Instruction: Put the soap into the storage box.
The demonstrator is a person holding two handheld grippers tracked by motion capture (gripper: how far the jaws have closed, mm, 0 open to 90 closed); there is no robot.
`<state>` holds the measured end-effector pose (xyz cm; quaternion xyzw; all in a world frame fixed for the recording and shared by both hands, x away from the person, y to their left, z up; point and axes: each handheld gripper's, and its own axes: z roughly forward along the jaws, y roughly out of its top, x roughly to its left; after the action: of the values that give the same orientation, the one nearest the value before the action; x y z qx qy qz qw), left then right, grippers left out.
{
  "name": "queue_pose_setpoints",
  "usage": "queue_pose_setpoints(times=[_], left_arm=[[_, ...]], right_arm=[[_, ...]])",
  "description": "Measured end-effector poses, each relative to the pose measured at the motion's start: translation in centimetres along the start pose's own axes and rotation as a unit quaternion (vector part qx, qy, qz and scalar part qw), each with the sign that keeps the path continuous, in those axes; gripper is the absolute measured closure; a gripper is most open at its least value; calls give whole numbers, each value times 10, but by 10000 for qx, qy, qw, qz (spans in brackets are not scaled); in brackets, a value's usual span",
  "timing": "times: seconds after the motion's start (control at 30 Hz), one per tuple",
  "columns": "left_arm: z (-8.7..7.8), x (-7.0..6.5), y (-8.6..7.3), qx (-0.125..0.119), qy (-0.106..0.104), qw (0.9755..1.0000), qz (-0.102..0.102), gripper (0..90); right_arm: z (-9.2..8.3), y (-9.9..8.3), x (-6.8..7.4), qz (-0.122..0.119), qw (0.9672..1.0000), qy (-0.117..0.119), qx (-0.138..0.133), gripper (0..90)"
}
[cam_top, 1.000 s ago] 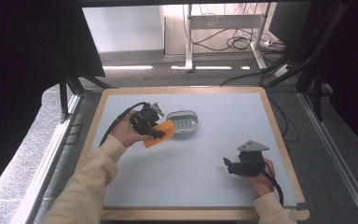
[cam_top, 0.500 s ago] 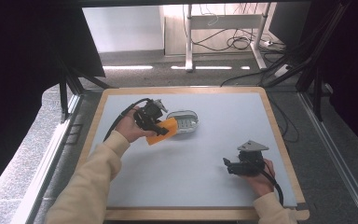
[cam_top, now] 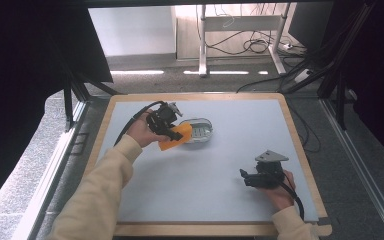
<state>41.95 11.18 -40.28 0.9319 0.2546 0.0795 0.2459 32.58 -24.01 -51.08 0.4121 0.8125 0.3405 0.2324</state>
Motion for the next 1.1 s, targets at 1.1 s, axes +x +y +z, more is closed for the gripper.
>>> queue_pose_setpoints(times=[1.1], left_arm=[[19,21,37,-130,-78,9996,248,622]], right_arm=[[-1,1,1,-20,10000,81,-7,143]])
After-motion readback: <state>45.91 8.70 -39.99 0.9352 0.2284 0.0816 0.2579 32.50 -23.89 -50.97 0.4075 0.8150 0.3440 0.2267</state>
